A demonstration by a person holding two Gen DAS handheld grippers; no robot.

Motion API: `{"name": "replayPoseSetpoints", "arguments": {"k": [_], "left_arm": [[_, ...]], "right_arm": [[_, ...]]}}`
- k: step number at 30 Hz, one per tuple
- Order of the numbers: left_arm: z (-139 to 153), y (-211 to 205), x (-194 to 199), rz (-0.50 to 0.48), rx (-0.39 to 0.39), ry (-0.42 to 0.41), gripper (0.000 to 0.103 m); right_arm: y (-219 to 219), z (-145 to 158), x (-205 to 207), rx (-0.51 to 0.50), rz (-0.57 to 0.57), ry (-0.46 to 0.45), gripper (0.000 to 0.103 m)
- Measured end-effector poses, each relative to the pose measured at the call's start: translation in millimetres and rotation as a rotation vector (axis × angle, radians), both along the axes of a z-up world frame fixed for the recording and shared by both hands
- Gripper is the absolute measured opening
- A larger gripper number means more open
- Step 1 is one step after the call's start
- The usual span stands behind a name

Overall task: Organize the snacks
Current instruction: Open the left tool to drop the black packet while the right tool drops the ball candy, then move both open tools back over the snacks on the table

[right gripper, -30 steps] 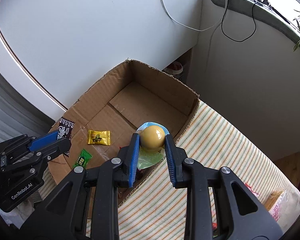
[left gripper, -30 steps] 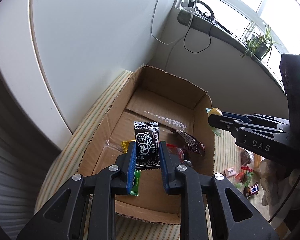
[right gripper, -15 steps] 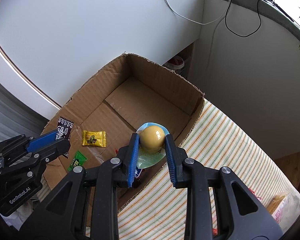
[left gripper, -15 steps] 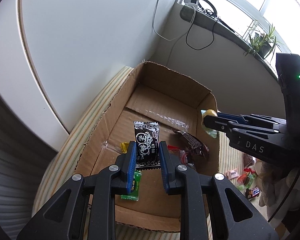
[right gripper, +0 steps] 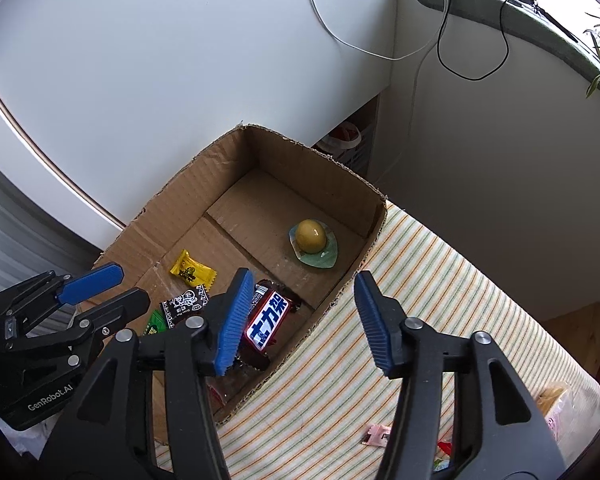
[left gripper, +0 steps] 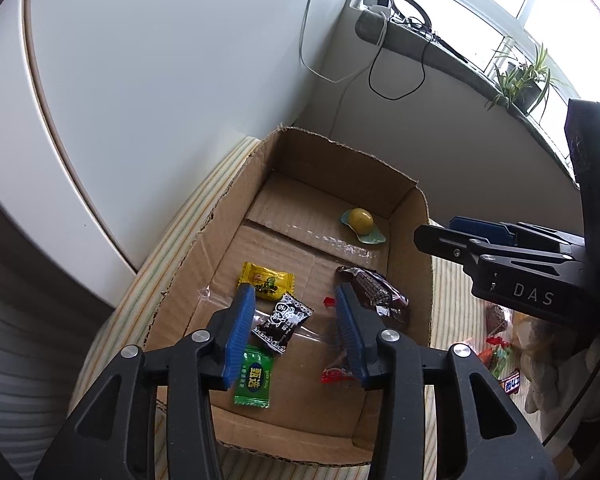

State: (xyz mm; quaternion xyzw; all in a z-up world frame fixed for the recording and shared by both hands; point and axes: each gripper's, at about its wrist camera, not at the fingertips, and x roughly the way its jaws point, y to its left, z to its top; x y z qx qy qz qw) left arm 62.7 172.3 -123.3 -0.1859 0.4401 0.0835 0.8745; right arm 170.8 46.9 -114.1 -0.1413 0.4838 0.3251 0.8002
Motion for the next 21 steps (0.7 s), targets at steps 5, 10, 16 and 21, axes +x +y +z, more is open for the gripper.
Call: {"name": "replayPoseSetpoints", "arguments": {"k": [5, 10, 16, 21], "left_arm": [[4, -5, 0, -0.010, -0.005, -0.006, 0.041], [9, -15, 0, -0.034, -0.011, -0.019, 0.041], [15, -31, 2, -0.080, -0.017, -0.035, 0.041], [18, -48, 5, -0.128, -0.030, -0.046, 0.041]], "right_arm": [[-13, 10, -3, 0.007, -0.016, -0.011, 0.058], [-34, 17, -5, 0.028, -0.051, -0.014, 0.065], [-75, 25, -9, 0.037, -0.124, -0.011, 0.070], [-120, 31, -11, 0.038, -0.203, -0.010, 0.071]]}}
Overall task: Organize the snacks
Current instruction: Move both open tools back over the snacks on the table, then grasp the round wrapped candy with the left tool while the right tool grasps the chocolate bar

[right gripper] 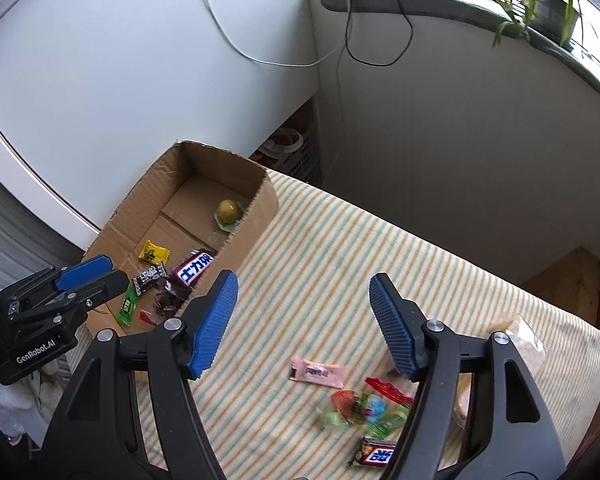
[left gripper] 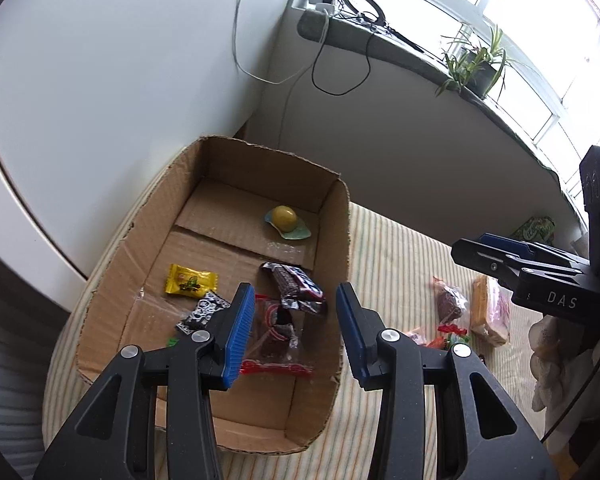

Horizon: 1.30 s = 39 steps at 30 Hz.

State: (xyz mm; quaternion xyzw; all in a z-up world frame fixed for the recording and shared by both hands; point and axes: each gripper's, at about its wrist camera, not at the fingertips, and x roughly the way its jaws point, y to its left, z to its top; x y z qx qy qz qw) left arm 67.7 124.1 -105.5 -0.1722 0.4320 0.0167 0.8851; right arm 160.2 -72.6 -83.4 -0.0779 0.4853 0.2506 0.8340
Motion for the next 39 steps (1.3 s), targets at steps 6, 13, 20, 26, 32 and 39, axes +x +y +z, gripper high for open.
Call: {"name": "replayPoseSetpoints", "arguments": {"k": [6, 13, 20, 26, 32, 39], "left_arm": [[1, -32, 6, -0.096, -0.011, -0.004, 0.041], [0, -74, 13, -0.223, -0.026, 0.000, 0.041], [-14, -113, 20, -0.337, -0.036, 0.041, 0.041], [-30, -147, 26, -0.439, -0.026, 0.098, 0.040], [-43, -170, 33, -0.474, -0.026, 0.139, 0.040], [-54, -187, 40, -0.498, -0.004, 0.169, 0.040]], "right_arm": [[-64, 2, -9, 0.006, -0.116, 0.020, 0.071], [-126, -8, -30, 0.011, -0.223, 0.068, 0.071], [-143, -31, -57, -0.011, -0.179, 0.118, 0.071], [-123, -41, -74, -0.086, 0.028, 0.074, 0.071], [-117, -50, -76, -0.141, 0.184, 0.061, 0.071], [-107, -59, -70, -0.162, 0.345, 0.057, 0.071]]}}
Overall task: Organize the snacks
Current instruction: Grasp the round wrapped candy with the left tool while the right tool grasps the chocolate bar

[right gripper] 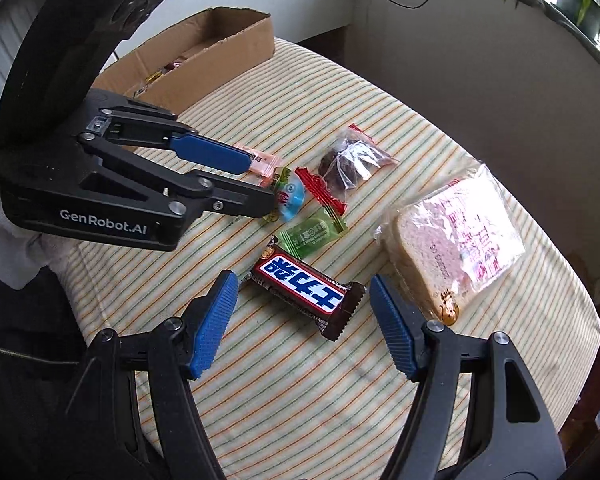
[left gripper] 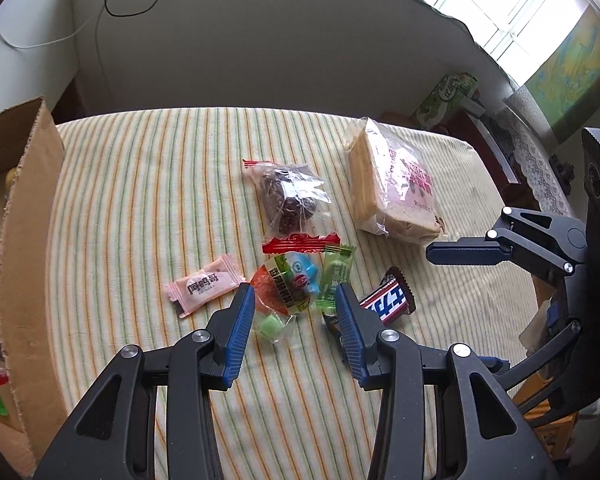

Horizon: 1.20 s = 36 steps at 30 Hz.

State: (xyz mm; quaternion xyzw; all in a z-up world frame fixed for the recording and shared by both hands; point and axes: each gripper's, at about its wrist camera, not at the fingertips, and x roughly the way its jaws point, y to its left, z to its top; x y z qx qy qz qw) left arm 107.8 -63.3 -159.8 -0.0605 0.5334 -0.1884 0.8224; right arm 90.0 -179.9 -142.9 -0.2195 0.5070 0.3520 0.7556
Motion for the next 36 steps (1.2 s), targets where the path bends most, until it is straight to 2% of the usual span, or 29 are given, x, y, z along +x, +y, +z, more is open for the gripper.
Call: {"name": "replayPoseSetpoints", "arguments": {"k": [14, 16, 20, 21, 22, 25, 30, 36], "left_arm": [[-23, -18, 12, 0.041, 0.056, -0.033, 0.041], [-24, -22, 12, 0.039, 0.067, -0.047, 0.041], [-24, -28, 8, 0.018, 0.096, -0.080, 0.041], [-24, -30, 7, 0.015, 0.101, -0.088, 0.040], [-25, -32, 6, 0.009, 0.110, -0.097, 0.040], [-26, -34, 4, -0.004, 0.128, -0.117, 0.039], [-26, -31, 1, 0.009, 0.117, -0.126, 0.035], [-23, -19, -6, 0.028, 0.086, -0.124, 0.034]], "right_arm": [[10, -30, 17, 0.011, 0.187, 0.025, 0.071], [10, -33, 17, 0.017, 0.200, 0.039, 0.063], [9, -36, 15, 0.023, 0.228, 0.046, 0.054], [8, -36, 14, 0.026, 0.232, 0.052, 0.046], [9, -36, 15, 0.026, 0.232, 0.051, 0.044], [9, -37, 14, 0.037, 0.228, 0.058, 0.040], [-2, -33, 12, 0.056, 0.204, 0.065, 0.031], [-14, -23, 8, 0.074, 0.169, 0.064, 0.030]]}}
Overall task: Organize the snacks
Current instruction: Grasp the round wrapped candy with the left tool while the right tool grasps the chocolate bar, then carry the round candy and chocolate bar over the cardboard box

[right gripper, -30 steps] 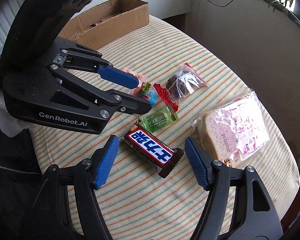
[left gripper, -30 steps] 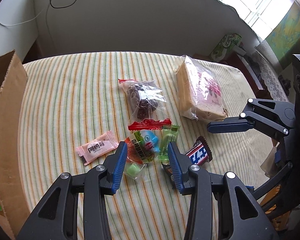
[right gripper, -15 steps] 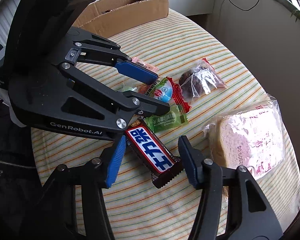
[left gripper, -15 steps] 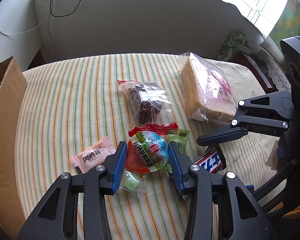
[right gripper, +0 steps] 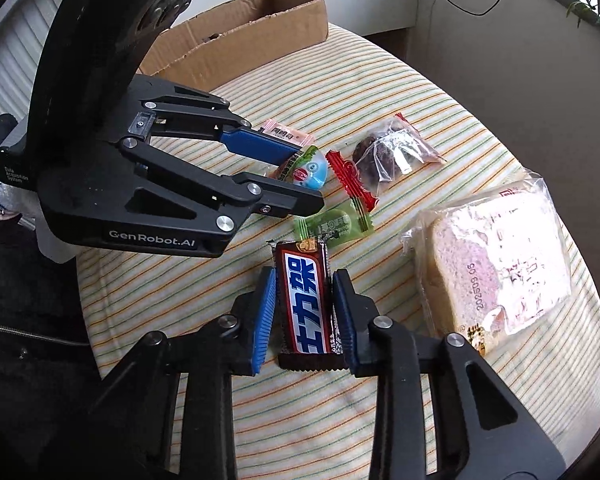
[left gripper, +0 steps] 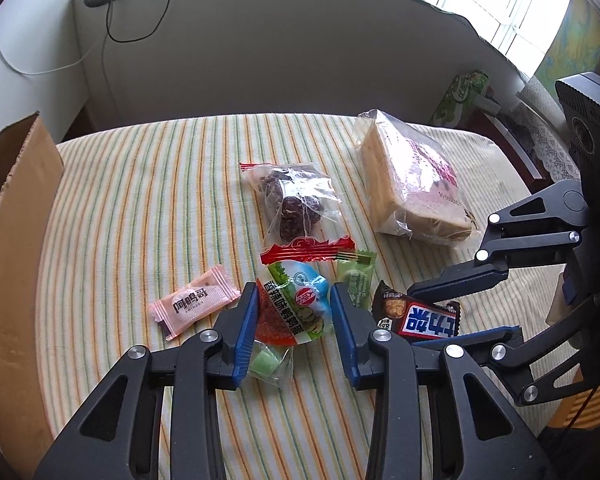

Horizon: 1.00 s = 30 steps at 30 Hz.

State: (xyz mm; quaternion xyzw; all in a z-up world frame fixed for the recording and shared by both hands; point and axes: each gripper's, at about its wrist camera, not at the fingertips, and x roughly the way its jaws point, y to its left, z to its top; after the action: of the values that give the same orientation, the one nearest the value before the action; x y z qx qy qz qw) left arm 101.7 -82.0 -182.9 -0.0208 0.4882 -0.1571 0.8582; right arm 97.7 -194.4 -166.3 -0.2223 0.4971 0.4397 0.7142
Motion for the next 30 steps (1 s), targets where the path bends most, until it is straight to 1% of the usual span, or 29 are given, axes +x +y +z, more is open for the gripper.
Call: {"name": "replayPoseSetpoints", "arguments": {"k": [8, 17, 23, 30], "left_arm": [[16, 10, -3, 0.000, -0.030, -0.025, 0.034], [39, 24, -9, -0.017, -0.053, -0.041, 0.034], [53, 42, -13, -0.003, -0.067, -0.050, 0.034], [68, 69, -20, 0.037, -0.075, -0.070, 0.034]], "right_arm": [[-13, 9, 1, 0.017, -0.098, 0.001, 0.030], [-6, 27, -2, 0.010, -0.179, -0.029, 0.030], [7, 42, -3, 0.006, -0.214, -0.051, 0.030], [39, 61, 3, 0.015, -0.213, -0.073, 0.030]]}}
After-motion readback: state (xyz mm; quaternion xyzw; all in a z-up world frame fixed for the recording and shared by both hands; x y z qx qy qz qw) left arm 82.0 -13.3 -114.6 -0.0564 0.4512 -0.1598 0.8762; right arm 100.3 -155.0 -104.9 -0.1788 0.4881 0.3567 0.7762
